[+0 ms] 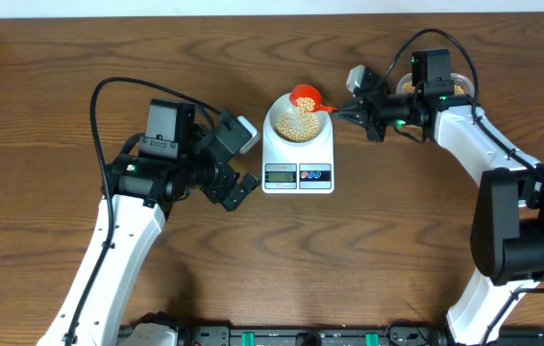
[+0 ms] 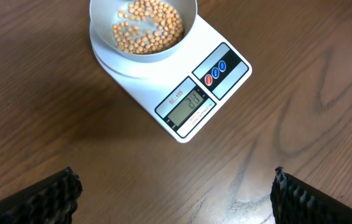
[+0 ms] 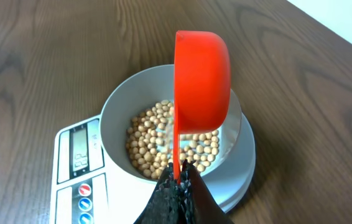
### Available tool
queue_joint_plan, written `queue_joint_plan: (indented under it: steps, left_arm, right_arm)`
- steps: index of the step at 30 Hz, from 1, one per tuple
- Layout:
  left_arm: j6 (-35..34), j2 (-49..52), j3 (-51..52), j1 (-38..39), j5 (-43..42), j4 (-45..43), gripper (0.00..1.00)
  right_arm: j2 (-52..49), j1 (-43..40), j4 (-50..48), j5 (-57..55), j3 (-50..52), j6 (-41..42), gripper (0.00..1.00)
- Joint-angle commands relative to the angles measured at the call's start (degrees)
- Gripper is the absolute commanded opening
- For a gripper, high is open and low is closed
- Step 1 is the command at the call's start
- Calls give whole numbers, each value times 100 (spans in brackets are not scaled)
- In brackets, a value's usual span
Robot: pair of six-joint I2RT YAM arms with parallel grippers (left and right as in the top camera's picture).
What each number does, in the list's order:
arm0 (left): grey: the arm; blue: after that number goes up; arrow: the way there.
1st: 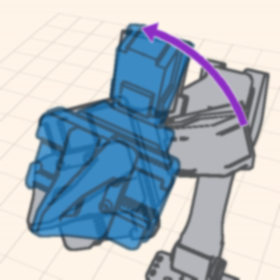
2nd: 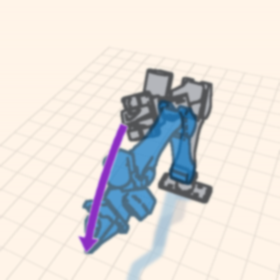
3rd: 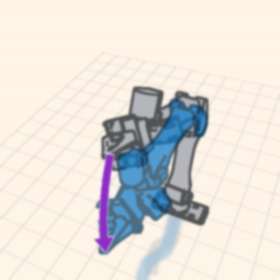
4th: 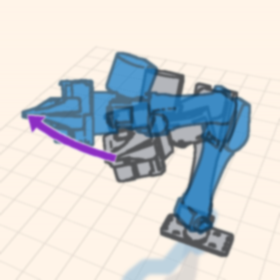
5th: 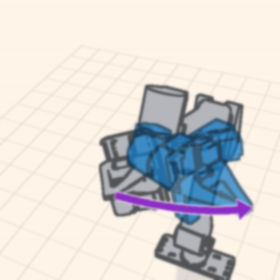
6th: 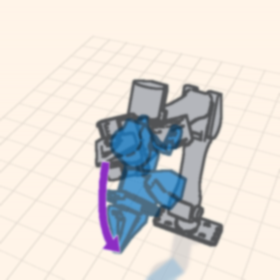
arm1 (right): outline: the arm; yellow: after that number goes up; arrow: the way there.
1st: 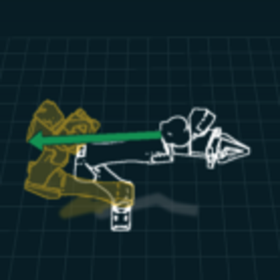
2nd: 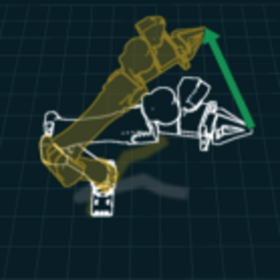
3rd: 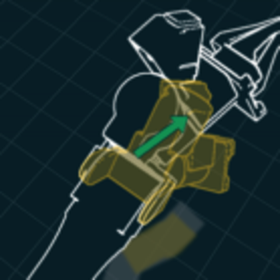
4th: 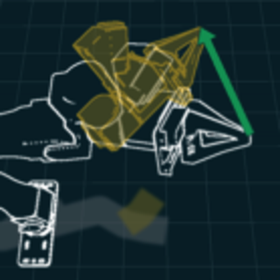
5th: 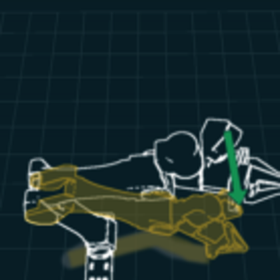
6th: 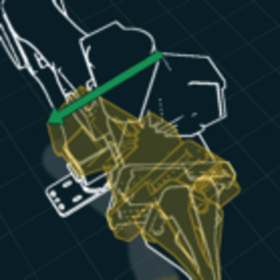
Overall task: Scoop item into bowl and weigh 50g on scale
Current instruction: 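Tip the red scoop to pour soybeans into the white bowl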
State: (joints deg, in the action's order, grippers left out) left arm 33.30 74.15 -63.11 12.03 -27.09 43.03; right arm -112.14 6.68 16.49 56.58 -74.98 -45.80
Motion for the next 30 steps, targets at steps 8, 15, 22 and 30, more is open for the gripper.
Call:
queue_joint_plan:
  steps: [8, 15, 22, 30]
  left_arm:
    - [96, 33, -125, -24, -52, 0, 100]
    - [96, 33, -125, -24, -52, -2, 100]
    - [96, 33, -125, -24, -55, 0, 100]
    - [96, 33, -125, -24, -52, -2, 100]
  right_arm:
    - [-48, 28, -35, 72, -17, -232, 1]
    - [114, 17, -83, 179, -20, -232, 1]
    - [195, 17, -85, -168, -20, -317, 1]
    - [251, 57, -4, -299, -17, -317, 1]
